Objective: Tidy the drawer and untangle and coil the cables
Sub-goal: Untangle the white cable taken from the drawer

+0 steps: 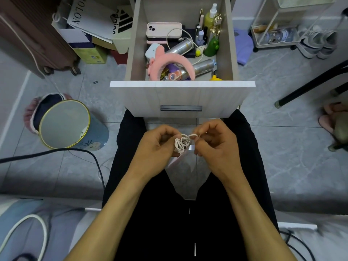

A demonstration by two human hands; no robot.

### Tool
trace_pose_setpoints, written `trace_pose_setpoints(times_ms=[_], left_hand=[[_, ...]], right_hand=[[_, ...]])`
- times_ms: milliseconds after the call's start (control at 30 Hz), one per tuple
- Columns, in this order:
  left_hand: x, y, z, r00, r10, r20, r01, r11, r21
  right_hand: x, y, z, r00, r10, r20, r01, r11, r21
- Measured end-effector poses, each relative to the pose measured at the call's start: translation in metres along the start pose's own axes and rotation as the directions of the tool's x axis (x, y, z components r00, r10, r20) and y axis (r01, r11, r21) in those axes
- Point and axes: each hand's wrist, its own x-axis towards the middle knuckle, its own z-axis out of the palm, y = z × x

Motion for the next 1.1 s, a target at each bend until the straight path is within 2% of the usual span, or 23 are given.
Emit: trace_pose_setpoints(times_ms=[100,133,200,267,367,400,467,533,567,600,633,667,733,800,867,967,1033,1100], left_hand=[[0.000,-0.001,0.000,1.000,-0.016,-0.025,0.015,0.999,-0.030],[0.001,-0.002,-0.001,0.999,-0.028,-0.042,0.026,0.998,-0.051],[0.001,-0.003,-0.001,0.996,-0.038,-0.081,0.032,0.996,-0.079],[0.001,-0.006,-0.002,0.995,-0.022,-0.100,0.015,0.998,-0.067],[-0.002,-0.011,-0.001,0.995,-0.046,-0.094,0.037,0.995,-0.095],[-0.003,-0.012,-0.001,0.992,-0.083,-0.094,0.067,0.986,-0.155],[-0.002,-0.010,-0.002,0.980,-0.182,-0.085,0.143,0.930,-0.337],[0.002,-0.008,-0.005,0.963,-0.264,-0.048,0.205,0.839,-0.504],[0.004,-0.008,-0.005,0.960,-0.279,-0.023,0.222,0.809,-0.544],[0.005,-0.008,-0.006,0.961,-0.277,0.002,0.231,0.800,-0.554],[0.004,-0.008,-0.006,0.965,-0.262,0.021,0.232,0.810,-0.539],[0.004,-0.009,-0.006,0.970,-0.243,0.028,0.223,0.832,-0.509],[0.003,-0.009,-0.007,0.982,-0.189,0.020,0.180,0.889,-0.421],[0.002,-0.012,-0.009,0.996,-0.089,-0.017,0.082,0.970,-0.227],[0.003,-0.019,-0.013,0.996,0.070,-0.060,-0.061,0.989,0.135],[0.002,-0.029,-0.015,0.963,0.269,0.002,-0.232,0.826,0.513],[0.002,-0.031,-0.011,0.941,0.332,0.073,-0.300,0.712,0.635],[0.002,-0.030,-0.007,0.929,0.359,0.094,-0.324,0.663,0.675]], right_hand=[[0.002,-0.003,-0.002,0.990,0.120,0.069,-0.132,0.971,0.198],[0.003,-0.004,-0.003,0.984,0.141,0.104,-0.159,0.969,0.188],[0.006,-0.005,-0.007,0.974,0.168,0.152,-0.167,0.986,-0.018],[0.009,-0.006,-0.008,0.967,0.178,0.183,-0.126,0.956,-0.264],[0.010,-0.007,-0.010,0.968,0.141,0.208,-0.054,0.925,-0.376],[0.010,-0.007,-0.012,0.970,0.124,0.208,-0.049,0.941,-0.334],[0.009,-0.006,-0.016,0.974,0.110,0.199,-0.096,0.992,-0.081],[0.009,-0.006,-0.018,0.964,0.155,0.217,-0.212,0.939,0.269],[0.010,-0.006,-0.018,0.953,0.188,0.238,-0.265,0.896,0.355],[0.010,-0.006,-0.018,0.942,0.215,0.256,-0.297,0.889,0.348],[0.011,-0.006,-0.018,0.935,0.242,0.258,-0.305,0.921,0.241],[0.010,-0.006,-0.018,0.931,0.263,0.254,-0.286,0.956,0.059],[0.010,-0.006,-0.017,0.933,0.260,0.251,-0.192,0.945,-0.265],[0.010,-0.006,-0.017,0.935,0.230,0.268,-0.115,0.916,-0.386],[0.010,-0.003,-0.018,0.933,0.240,0.268,-0.102,0.891,-0.442],[0.007,-0.005,-0.015,0.940,0.248,0.234,-0.123,0.888,-0.443],[0.004,-0.007,-0.010,0.944,0.238,0.230,-0.150,0.927,-0.345],[0.004,-0.006,-0.007,0.934,0.242,0.264,-0.158,0.940,-0.304]])
